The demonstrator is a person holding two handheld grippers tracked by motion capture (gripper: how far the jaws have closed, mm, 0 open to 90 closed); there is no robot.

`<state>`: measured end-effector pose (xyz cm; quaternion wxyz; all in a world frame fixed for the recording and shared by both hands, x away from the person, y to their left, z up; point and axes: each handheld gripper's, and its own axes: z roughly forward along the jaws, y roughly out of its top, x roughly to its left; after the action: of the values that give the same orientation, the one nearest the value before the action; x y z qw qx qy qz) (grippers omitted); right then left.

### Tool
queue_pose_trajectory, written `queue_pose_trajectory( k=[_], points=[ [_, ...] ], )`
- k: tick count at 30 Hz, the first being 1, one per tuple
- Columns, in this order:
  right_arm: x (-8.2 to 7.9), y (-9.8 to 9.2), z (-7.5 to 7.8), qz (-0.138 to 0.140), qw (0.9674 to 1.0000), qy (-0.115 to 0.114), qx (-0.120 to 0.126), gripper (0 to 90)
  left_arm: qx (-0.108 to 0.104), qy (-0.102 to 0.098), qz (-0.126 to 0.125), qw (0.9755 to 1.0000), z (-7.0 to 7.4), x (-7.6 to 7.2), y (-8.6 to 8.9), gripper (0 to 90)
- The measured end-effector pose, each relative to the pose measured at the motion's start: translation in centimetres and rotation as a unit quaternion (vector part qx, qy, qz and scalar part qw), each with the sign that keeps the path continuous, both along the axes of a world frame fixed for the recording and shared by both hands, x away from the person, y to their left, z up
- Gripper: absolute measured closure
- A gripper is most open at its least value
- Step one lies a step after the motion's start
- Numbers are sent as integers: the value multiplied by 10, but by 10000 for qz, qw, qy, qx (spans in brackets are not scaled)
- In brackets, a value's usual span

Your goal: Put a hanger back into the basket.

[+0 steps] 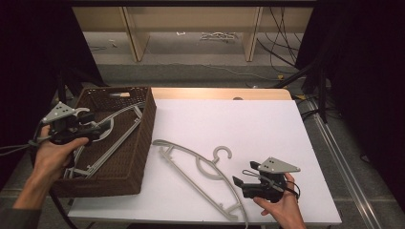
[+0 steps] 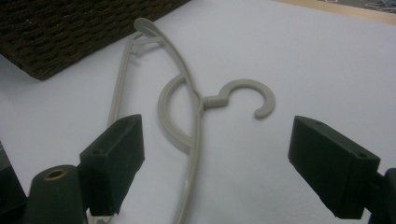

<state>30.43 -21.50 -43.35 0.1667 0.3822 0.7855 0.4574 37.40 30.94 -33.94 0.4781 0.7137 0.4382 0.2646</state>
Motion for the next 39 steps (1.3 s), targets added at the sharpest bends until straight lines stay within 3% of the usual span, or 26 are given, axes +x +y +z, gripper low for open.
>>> queue_pose_trajectory(
  k=[1, 2, 4, 5, 6, 12, 14, 20, 21, 23, 28, 30, 32, 35, 36, 38, 39],
  points=[
    [0, 0, 0, 9, 10000, -24, 42, 193, -99, -46, -73, 9999, 1, -4, -6, 270],
    [1, 0, -1, 15, 10000, -63, 47, 192, -320, -148, -324, 9989, 2, -11, -17, 256],
    [0, 0, 0, -19, 10000, -23, 26, 191, -436, -165, -405, 9981, 2, -15, -22, 242],
    [0, 0, 1, -60, 9999, -76, 76, 191, -550, -288, -618, 9962, 2, -18, -29, 224],
    [1, -1, 2, -39, 9998, -167, 85, 190, -676, -317, -680, 9949, 1, -22, -37, 203],
    [1, 0, 1, -50, 9994, -183, 280, 181, -579, -647, -1084, 9903, -8, -41, -77, 160],
    [1, 0, 1, -49, 9994, -244, 244, 181, -514, -665, -1217, 9890, -14, -47, -89, 159],
    [0, -1, 1, -37, 9994, -154, 314, 179, -696, -639, -1556, 9833, -36, -58, -113, 159],
    [0, -2, 1, -68, 9996, -198, 206, 179, -669, -656, -1572, 9831, -40, -61, -116, 159],
    [-1, -1, 1, -53, 9997, -130, 224, 179, -551, -740, -1592, 9829, -48, -66, -121, 160],
    [0, 1, 0, -25, 9995, -250, 193, 179, -488, -689, -1662, 9825, -68, -74, -126, 164],
    [-1, 1, 1, 35, 9998, -91, 195, 179, -428, -704, -1678, 9824, -76, -76, -126, 164],
    [0, 3, -2, 84, 9996, -218, 188, 179, -406, -686, -1685, 9825, -86, -80, -127, 165],
    [-1, 4, -2, 51, 9998, -184, 111, 179, -340, -668, -1711, 9824, -89, -82, -128, 163],
    [-2, 5, -2, 89, 9997, -170, 122, 179, -427, -622, -1708, 9824, -92, -84, -129, 160],
    [-2, 7, -2, 116, 9998, -137, 98, 179, -241, -810, -1726, 9814, -95, -87, -131, 159],
    [-2, 7, -2, 116, 9998, -137, 98, 179, -241, -810, -1726, 9814, -95, -87, -131, 159]
  ],
)
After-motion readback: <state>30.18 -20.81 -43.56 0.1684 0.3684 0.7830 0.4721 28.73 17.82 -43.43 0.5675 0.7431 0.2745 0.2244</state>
